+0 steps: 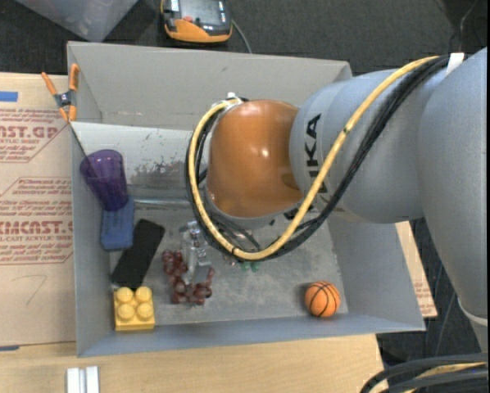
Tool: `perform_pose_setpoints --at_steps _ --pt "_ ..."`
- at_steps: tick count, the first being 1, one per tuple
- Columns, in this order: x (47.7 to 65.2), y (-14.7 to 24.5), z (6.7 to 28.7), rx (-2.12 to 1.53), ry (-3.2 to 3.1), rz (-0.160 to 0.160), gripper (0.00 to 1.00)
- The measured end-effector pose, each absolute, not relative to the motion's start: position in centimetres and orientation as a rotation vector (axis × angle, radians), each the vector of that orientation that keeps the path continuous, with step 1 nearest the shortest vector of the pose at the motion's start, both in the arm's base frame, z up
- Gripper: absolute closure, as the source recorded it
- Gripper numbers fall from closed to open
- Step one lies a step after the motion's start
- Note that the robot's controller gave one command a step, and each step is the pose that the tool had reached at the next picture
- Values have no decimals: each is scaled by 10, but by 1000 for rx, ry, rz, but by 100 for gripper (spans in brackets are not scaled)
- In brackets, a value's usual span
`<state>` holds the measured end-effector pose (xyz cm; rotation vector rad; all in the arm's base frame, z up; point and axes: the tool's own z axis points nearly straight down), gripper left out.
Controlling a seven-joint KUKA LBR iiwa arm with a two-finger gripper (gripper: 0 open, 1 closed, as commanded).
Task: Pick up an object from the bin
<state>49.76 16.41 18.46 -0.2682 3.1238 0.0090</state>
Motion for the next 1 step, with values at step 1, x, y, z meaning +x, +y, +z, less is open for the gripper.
perform_pose_setpoints --at_steps 1 --pt "487 173 129 -733 3038 11 100"
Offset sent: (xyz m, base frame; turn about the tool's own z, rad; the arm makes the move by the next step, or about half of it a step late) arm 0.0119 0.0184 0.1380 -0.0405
